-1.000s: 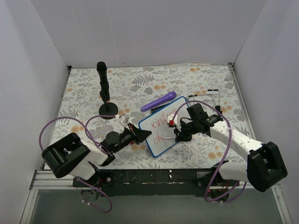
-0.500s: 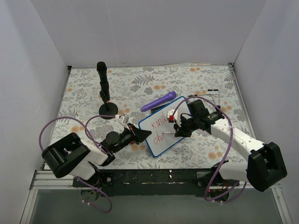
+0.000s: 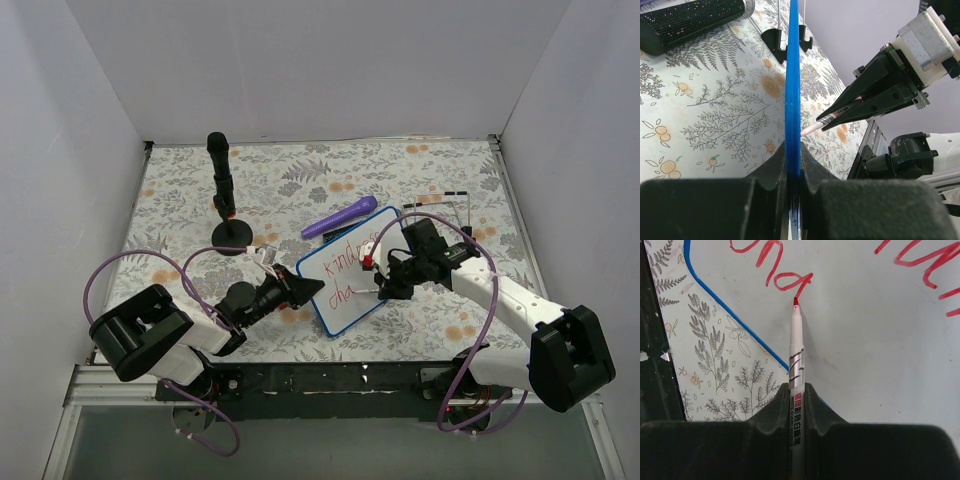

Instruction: Write a sentence on the whiteboard

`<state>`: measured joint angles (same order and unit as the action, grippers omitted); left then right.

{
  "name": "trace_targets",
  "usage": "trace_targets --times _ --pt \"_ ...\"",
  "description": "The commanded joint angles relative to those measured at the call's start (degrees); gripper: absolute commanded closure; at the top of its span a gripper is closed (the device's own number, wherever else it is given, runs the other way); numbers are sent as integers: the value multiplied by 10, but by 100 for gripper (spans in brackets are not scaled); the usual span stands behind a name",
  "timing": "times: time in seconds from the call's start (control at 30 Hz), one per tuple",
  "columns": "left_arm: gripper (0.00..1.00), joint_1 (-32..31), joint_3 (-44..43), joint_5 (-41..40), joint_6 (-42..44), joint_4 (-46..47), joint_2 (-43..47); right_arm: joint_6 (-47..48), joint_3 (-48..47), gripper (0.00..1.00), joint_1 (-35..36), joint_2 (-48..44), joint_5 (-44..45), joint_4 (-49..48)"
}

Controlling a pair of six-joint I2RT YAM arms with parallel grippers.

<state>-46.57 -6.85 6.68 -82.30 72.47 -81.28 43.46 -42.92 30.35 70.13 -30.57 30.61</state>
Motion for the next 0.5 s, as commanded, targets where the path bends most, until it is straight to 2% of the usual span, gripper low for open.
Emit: trace_targets --times 0.0,0.47 --pt "100 -2 -1 11 12 13 16 12 6 99 -6 -6 26 8" --pt "100 -2 -1 14 12 17 10 -2 -38 99 -27 -7 -21 -10"
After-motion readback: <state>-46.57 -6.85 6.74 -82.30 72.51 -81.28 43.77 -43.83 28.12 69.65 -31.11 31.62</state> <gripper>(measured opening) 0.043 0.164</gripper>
